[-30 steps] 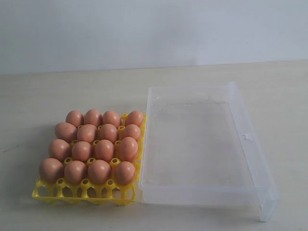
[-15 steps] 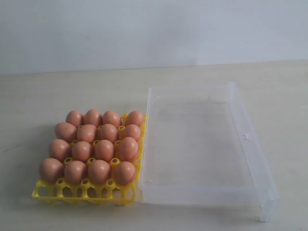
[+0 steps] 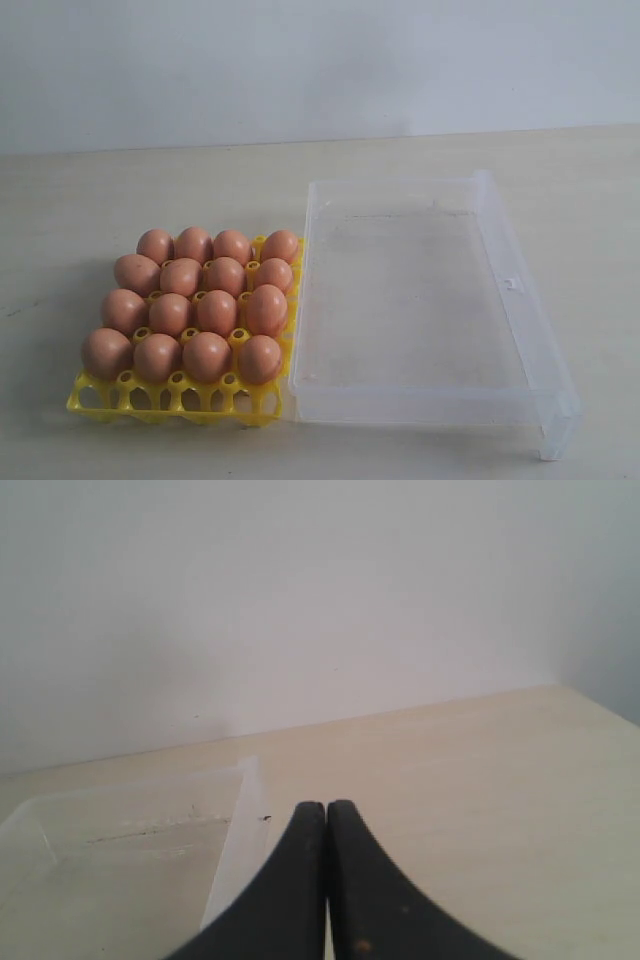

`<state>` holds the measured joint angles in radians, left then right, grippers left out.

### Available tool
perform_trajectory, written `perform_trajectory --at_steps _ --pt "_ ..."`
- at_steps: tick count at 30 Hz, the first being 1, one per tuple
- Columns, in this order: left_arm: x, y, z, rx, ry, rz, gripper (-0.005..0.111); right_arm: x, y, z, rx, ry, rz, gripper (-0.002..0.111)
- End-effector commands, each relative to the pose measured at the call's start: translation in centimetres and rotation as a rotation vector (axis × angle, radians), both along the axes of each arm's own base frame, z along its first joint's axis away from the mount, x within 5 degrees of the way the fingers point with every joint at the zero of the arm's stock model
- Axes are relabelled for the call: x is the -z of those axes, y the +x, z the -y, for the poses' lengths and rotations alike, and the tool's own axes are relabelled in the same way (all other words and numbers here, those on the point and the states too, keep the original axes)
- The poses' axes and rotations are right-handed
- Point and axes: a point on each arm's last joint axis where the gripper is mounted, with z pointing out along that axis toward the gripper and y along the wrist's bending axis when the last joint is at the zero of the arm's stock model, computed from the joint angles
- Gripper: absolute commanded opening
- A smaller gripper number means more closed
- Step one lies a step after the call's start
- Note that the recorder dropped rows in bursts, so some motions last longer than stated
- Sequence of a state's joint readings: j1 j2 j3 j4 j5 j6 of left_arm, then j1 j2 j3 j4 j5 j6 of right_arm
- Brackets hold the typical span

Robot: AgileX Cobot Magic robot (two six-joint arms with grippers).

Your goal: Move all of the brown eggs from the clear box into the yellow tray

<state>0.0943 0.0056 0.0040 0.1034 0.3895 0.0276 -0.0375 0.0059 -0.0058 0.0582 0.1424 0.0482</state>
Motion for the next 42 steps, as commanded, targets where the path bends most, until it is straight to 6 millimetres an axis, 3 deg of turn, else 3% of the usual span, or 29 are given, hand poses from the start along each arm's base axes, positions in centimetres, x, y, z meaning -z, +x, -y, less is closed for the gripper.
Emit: perform_trajectory --at_steps 1,11,42 --pt "-0.24 -0.01 0.04 0.004 -0.006 0.020 0.000 0.15 -0.03 0.06 0.010 -0.005 0.002 0.000" --pt "-0.24 -0.01 0.04 0.004 -0.006 0.020 0.000 0.15 -0.03 -0.40 -0.073 -0.009 0.002 0.000" --pt "-0.24 -0.01 0.04 0.004 -0.006 0.020 0.000 0.28 -0.04 -0.40 -0.072 -0.005 -0.013 0.000"
